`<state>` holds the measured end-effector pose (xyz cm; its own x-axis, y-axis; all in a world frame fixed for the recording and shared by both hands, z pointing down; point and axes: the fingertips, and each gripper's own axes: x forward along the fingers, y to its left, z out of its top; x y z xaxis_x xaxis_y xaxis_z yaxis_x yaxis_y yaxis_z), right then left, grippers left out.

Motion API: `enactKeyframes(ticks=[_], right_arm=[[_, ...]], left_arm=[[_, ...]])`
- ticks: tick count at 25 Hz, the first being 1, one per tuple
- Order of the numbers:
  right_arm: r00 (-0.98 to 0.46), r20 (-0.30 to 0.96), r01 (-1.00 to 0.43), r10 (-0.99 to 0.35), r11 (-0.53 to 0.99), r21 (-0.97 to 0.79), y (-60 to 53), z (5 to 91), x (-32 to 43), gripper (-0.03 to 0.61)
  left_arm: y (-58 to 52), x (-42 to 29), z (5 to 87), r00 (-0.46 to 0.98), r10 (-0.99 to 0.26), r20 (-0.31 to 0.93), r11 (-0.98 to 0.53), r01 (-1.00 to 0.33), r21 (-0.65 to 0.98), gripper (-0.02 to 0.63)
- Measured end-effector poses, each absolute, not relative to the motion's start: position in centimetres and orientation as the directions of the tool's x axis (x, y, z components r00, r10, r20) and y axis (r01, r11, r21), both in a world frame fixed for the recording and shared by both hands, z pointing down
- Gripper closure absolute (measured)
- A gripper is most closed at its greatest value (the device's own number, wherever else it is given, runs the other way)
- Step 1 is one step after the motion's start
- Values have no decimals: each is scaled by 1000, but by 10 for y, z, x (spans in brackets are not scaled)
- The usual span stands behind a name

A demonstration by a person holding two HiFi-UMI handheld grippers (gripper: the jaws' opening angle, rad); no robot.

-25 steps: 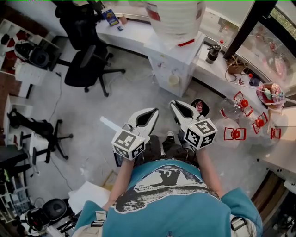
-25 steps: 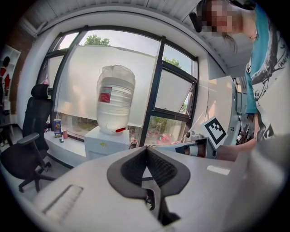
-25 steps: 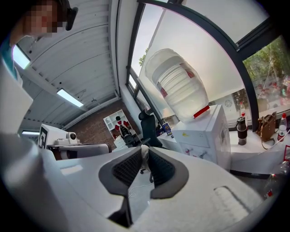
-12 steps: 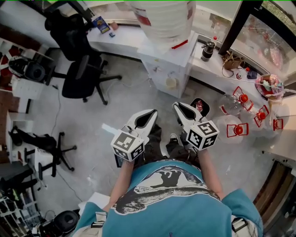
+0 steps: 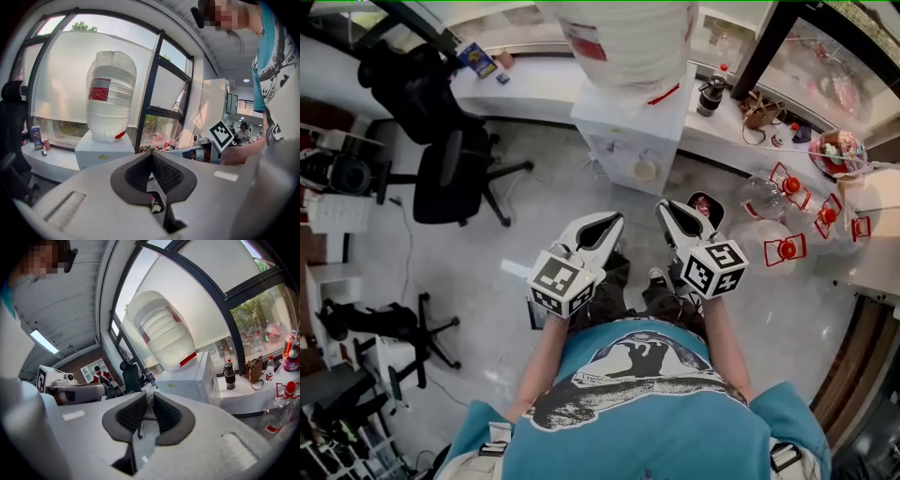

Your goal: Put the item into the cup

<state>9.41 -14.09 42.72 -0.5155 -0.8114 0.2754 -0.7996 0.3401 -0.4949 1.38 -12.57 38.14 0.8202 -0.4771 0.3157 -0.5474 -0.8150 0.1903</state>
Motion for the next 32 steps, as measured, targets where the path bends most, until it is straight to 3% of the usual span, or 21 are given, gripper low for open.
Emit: enactKeyframes(ticks=[25,32], right_arm=[[-302,451,-891,-840,80,-448,-189,539,63,531],[-250,483,-900,-839,17,-436,-211,589,75,531]], left_arm=[[-174,-11,450,925,-134,355,-926,-244,288,601],[-192,-12,472,932,-117,343,-924,-229,306,601]])
